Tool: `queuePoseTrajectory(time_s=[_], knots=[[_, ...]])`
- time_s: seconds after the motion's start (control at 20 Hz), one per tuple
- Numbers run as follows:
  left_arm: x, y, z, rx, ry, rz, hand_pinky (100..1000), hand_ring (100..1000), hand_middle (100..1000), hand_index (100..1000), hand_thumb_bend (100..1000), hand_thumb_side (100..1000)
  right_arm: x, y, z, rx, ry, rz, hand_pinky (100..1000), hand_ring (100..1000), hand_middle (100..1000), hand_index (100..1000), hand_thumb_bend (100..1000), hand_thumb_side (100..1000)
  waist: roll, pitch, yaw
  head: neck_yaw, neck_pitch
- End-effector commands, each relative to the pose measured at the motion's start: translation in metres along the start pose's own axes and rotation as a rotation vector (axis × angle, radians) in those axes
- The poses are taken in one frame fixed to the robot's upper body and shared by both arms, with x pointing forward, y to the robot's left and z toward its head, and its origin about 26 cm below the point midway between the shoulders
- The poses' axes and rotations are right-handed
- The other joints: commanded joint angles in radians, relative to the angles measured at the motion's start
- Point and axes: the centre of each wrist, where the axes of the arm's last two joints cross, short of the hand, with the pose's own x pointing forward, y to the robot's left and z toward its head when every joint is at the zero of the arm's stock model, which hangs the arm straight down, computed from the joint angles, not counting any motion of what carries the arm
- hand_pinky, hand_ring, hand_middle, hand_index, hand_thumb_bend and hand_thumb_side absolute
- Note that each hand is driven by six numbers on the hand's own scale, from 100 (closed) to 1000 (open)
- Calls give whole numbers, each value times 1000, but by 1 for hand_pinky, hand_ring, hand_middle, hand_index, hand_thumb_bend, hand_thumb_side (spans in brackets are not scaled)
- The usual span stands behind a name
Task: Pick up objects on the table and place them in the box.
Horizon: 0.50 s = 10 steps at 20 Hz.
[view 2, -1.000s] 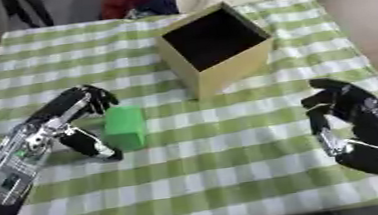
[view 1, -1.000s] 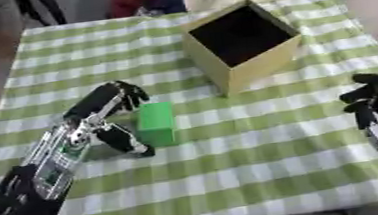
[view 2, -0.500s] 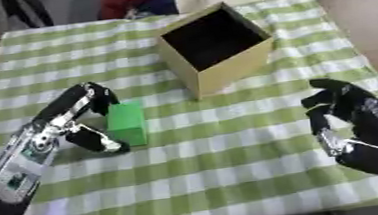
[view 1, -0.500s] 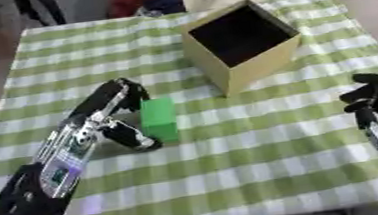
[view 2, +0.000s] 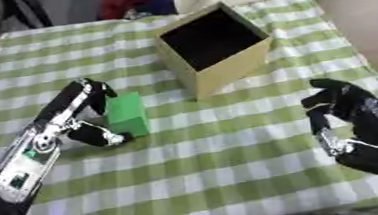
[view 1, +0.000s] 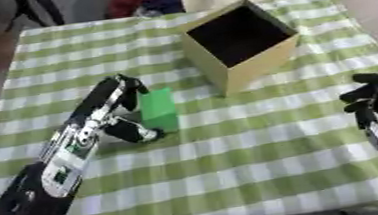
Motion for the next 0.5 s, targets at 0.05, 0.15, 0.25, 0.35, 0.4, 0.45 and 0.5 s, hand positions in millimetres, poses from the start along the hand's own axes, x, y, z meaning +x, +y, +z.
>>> queuePoseTrajectory(time_s=[0.05, 0.15, 0.25, 0.35, 0.4, 0.45, 0.5], knots=[[7, 13, -5, 72, -23, 13, 537, 400, 297, 478, 657, 170, 4, -2, -3, 1, -17, 9, 699, 772, 619, 879, 100, 253, -1, -10, -3, -1, 5], [11, 20, -7, 104, -35, 19, 537, 399, 296, 476, 652, 169, 4, -2, -3, 2, -16, 8, 699, 772, 619, 879, 100, 255, 0, -11, -4, -2, 5], [16, 27, -10, 127, -51, 18, 537, 400, 297, 477, 656, 171, 4, -2, -3, 4, -16, 8, 699, 772, 619, 879, 100, 255, 0, -11, -6, -2, 5], [25, 36, -15, 146, -76, 17, 537, 402, 298, 479, 659, 173, 4, -2, -3, 7, -16, 6, 699, 772, 619, 878, 100, 256, 0, -10, -9, -1, 4], [30, 40, -19, 154, -90, 16, 536, 403, 299, 481, 663, 178, 4, -1, -4, 9, -16, 5, 699, 772, 619, 879, 100, 257, 0, -10, -12, 0, 3], [35, 43, -23, 159, -102, 16, 537, 405, 301, 482, 670, 182, 4, -1, -4, 11, -17, 3, 699, 772, 619, 878, 100, 257, -1, -9, -14, 1, 1], [40, 46, -27, 164, -116, 16, 537, 405, 301, 483, 673, 182, 4, 0, -4, 14, -18, 2, 699, 772, 619, 878, 100, 257, -1, -8, -17, 2, -2]])
